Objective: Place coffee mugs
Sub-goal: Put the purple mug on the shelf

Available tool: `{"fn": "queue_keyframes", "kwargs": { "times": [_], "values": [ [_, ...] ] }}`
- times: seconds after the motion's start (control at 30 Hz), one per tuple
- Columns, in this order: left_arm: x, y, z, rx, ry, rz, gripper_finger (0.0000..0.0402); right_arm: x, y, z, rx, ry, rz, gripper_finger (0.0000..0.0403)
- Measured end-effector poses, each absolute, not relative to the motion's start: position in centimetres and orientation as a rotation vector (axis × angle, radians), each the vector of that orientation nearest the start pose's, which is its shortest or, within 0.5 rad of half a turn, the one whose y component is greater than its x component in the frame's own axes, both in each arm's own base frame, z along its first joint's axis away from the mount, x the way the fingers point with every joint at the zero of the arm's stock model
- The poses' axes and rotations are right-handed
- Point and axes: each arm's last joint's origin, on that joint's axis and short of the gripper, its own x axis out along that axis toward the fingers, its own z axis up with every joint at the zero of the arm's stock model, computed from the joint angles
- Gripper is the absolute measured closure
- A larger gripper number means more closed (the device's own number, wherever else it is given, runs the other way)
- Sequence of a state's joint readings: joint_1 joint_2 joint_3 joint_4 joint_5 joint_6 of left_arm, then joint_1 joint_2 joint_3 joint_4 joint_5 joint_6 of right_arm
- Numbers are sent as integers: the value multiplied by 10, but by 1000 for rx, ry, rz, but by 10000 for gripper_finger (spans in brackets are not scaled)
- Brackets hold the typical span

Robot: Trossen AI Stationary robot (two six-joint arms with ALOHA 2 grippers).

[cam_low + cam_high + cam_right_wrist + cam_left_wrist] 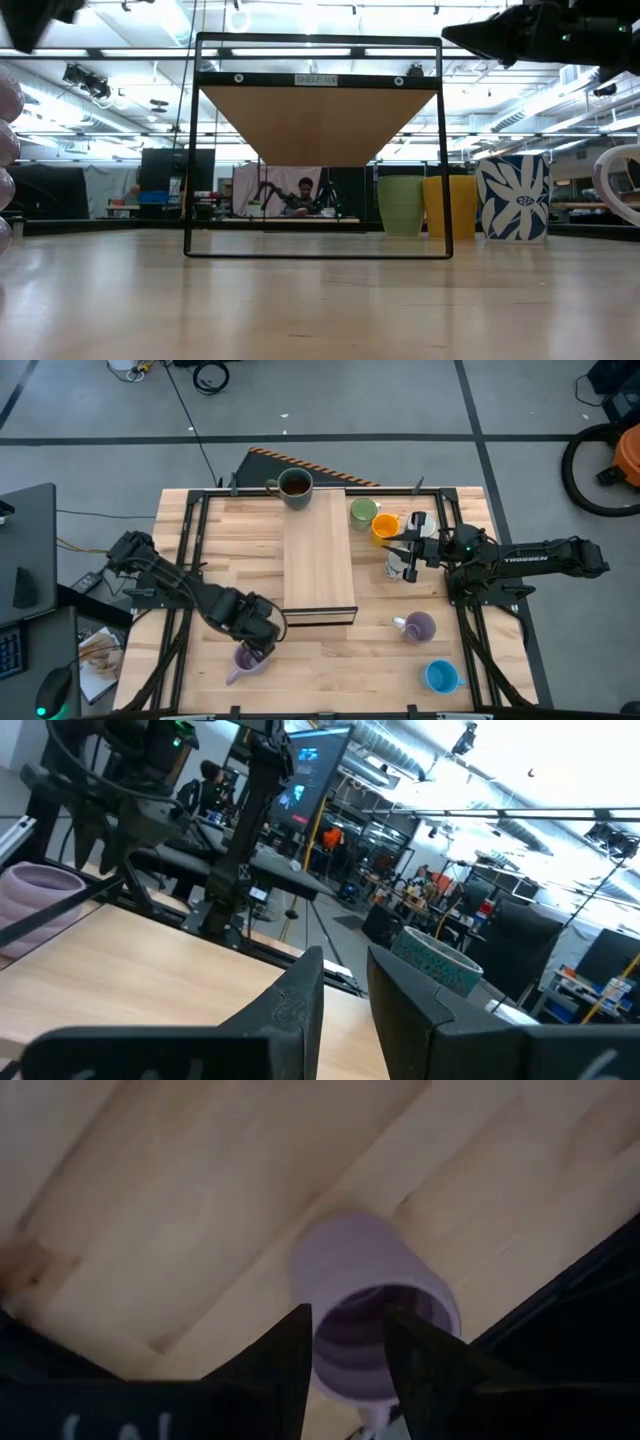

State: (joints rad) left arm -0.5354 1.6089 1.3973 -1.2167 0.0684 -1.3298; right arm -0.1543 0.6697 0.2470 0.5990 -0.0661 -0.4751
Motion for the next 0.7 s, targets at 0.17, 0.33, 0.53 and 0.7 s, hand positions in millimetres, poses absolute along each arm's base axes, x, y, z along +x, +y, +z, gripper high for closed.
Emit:
{"fn": "queue_keyframes", "kwargs": {
  "times": [0.17, 0.33, 0.53, 0.7],
  "values": [
    [239, -174, 277, -780, 1441, 546, 236, 155, -21, 239, -497, -168, -98, 316],
    [226, -191, 277, -794, 1399, 591, 206, 154, -21, 241, -501, -187, -90, 316],
    [222, -195, 273, -779, 1354, 631, 207, 154, -20, 242, -508, -205, -62, 316],
    [221, -193, 248, -769, 1376, 638, 219, 154, -20, 242, -507, -205, -58, 316]
  ]
}}
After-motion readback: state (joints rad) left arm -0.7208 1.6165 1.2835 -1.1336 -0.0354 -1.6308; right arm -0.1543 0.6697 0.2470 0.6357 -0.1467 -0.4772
